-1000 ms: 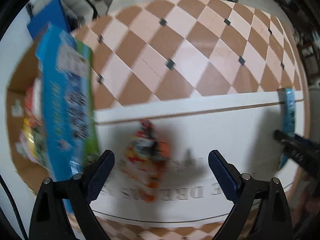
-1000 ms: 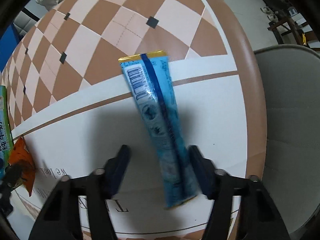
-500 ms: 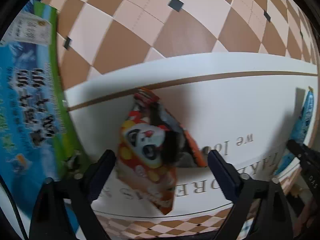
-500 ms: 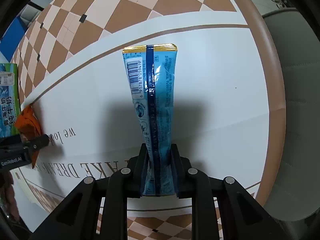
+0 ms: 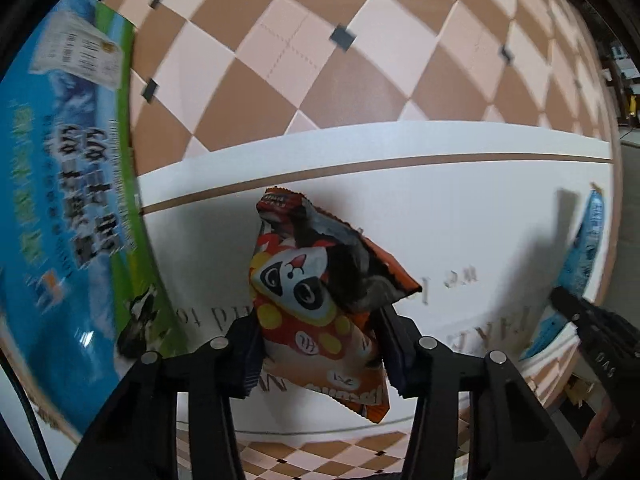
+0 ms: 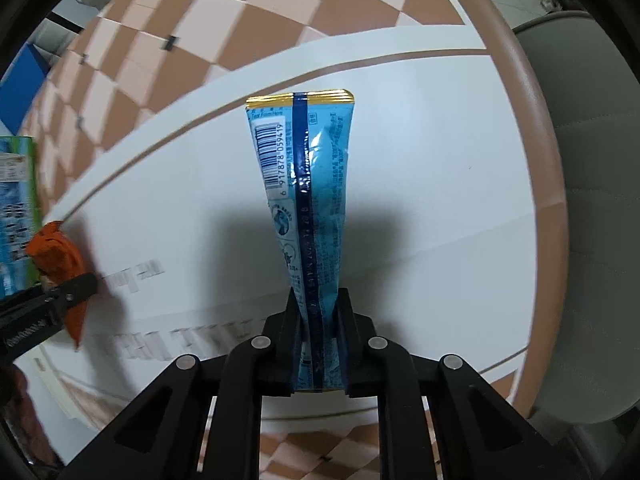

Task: Organize soft objects
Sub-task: 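Grasp the cartoon snack bag with left tool while right tool grasps the blue stick pack, then carry both packs into the box and open both tools to release them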

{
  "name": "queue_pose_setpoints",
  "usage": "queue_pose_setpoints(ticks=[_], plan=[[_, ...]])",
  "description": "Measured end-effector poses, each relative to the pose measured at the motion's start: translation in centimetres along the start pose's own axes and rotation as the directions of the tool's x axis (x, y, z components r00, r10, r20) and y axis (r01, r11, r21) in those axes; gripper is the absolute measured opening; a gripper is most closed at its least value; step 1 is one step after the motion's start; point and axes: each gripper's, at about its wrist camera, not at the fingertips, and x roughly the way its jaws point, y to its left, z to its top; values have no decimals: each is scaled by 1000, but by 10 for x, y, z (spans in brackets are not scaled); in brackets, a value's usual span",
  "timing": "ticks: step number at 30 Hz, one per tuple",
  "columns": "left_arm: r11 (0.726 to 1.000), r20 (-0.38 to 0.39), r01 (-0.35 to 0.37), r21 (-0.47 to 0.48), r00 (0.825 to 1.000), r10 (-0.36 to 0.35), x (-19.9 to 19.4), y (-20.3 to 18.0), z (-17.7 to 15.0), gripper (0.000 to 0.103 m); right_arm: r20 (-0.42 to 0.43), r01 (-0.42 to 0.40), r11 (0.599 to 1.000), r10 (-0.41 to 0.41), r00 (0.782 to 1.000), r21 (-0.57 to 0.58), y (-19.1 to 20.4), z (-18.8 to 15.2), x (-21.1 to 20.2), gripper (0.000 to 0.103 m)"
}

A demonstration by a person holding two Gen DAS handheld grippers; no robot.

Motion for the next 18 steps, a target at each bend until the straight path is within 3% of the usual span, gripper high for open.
queue_pose_setpoints(ticks=[5,9,15,18], plan=[[999,119,41,36,992,-45,-58,4,-33,46,61,-109,993,112,992,-47,37,-27,-47,16],[999,262,29,44,964,-40,-127,31,-53,46,128,-173,975,191,973,-140,89,-51,-98,16],[999,383,-25,-34,923,36,-195,126,-74,46,175,-230,925,291,940,-302,196,-77,-159,16],[995,394,-50,-82,916,78,-202,187,-71,46,191,-208,912,288,938,-354,251,-79,-170,16]])
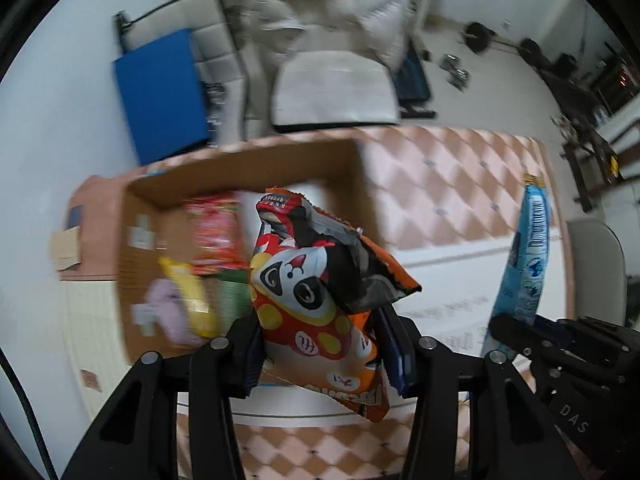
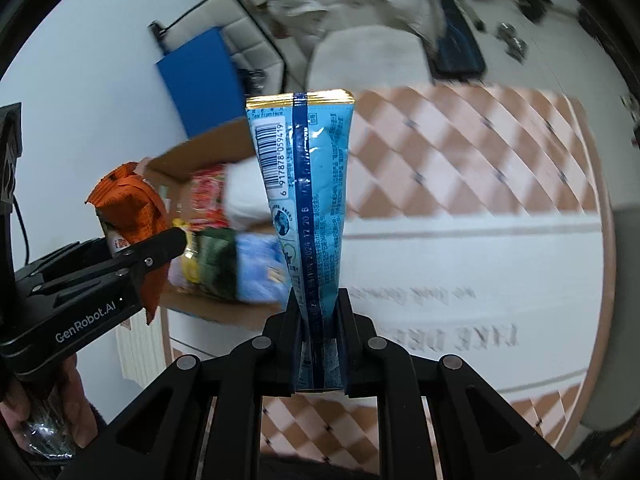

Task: Organize soft objects
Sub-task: 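Carry both packs into the box and open both tools to release them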

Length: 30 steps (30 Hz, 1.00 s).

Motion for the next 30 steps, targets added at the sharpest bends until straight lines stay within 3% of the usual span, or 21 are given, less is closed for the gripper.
queue_pose_setpoints(ticks=[7,12,19,25,29,30], plan=[[995,-84,-29,-93,996,21,55,117,35,46,-45,131,989,-135,990,-71,76,36,62,16],[989,-184,-27,-146,983,-1,112,174,51,46,-117,216,974,-222,968,-63,91,61,119,16],[989,-291,-47,-144,957,3,164,201,67,46,-182,274,961,-275,944,-33,75,73,176,16],[991,-331,-53,-120,944,10,186,202,78,49,-202,303,953,-302,932,-27,72,76,194,16],[986,-337,-27,-162,941,-30,188,205,80,55,-231,319,948,-313,921,-15,70,79,201,25],[985,-334,-17,-172,942,-43,186,206,80,59,-230,318,948,-311,922,-9,70,79,201,37]])
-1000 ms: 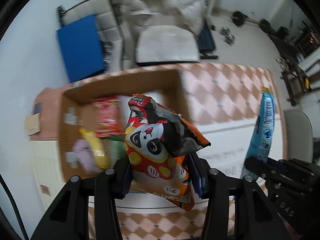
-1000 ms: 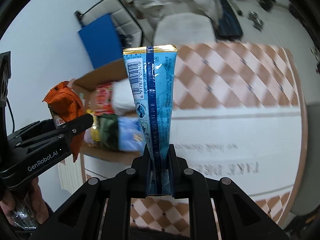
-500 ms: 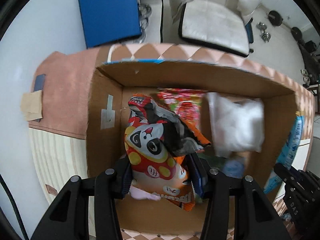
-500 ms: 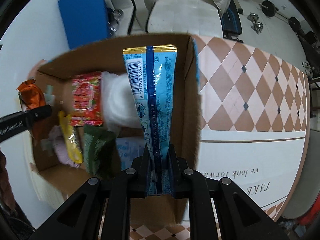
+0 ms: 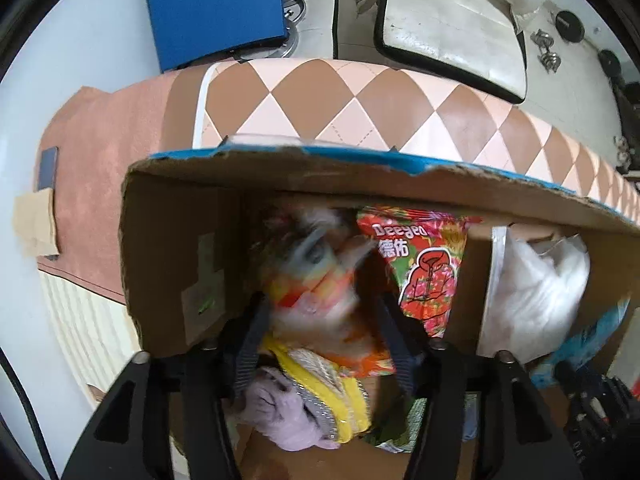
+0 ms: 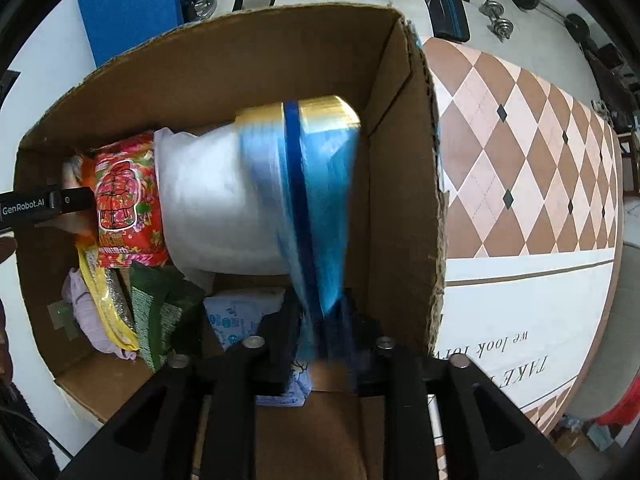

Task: Organize soft objects
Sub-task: 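Carry both packs into the box and open both tools to release them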

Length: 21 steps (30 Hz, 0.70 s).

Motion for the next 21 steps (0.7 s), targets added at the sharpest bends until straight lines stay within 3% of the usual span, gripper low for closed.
queue_pose_setpoints(ticks=[1,4,8,10,12,15,16,19,21], plan=[[1000,3,2,0,1000,-2,-2,0,0,60,4,-7,1000,7,1000,3,-1,1,-2,47],[1000,26,8,9,1000,-8,-12,0,-6,70,20,-28,1000,28,999,-1,0,-1,-10,58],[1000,58,25,5,998,-26,-26,4,-18,70,44,-23,1000,24,999,-16,5,-8,-23,61],[1000,88,28,10,996,-29,-37,4,-30,70,62,-25,999,27,998,-31,9,-15,-29,73],[999,118,43,14,992,-45,-47,4,-48,71,83,-21,999,25,996,-43,18,-23,-38,78],[998,165,53,20,985,-56,-56,4,-72,93,102,-24,998,30,994,-65,27,-34,-44,79],[998,175,53,21,983,-56,-58,4,-78,95,105,-25,997,33,994,-70,29,-38,-45,84],[998,205,59,16,977,-61,-64,4,-99,96,125,-30,996,40,991,-81,34,-47,-49,97],[999,236,46,8,971,-46,-68,5,-111,96,134,-27,996,37,990,-81,35,-54,-52,97]])
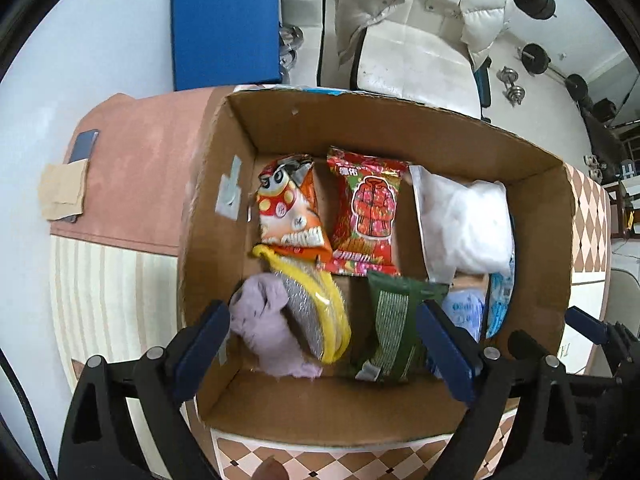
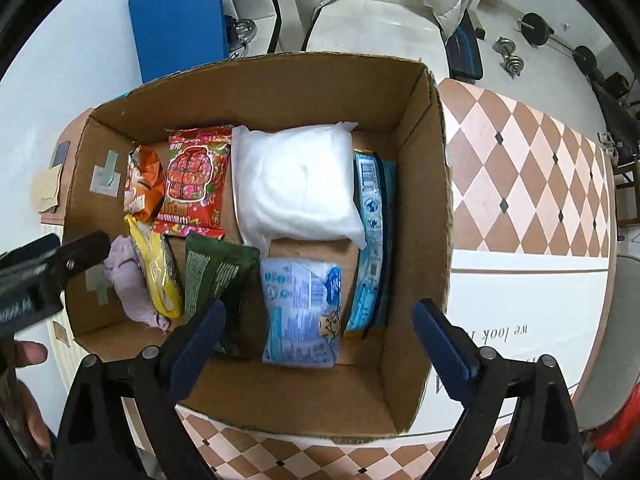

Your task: Organize soft objects

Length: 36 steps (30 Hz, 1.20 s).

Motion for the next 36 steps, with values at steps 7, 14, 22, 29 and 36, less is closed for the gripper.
queue_pose_setpoints(ticks=[7,14,22,29,36], plan=[[999,50,-23,-25,998,24,-14,1,-26,96,46,24,999,-25,999,24,-6,-16,-11,103],[999,119,-22,-32,993,25,-55,-6,-52,96,116,20,999,-24,993,28,-11,-40,-52,103],[999,259,-45,3,965,42,-134,-25,-104,96,248,7,1000,-10,969,12,-15,-95,-128,103],[998,359,-60,9,932,52,-198,-32,-149,96,382,23,1000,-16,924,-13,-15,-151,-203,103],[998,424,-66,-4,903,62,-244,-27,-182,96,468,38,998,-12,884,-46,-10,-195,-255,103]])
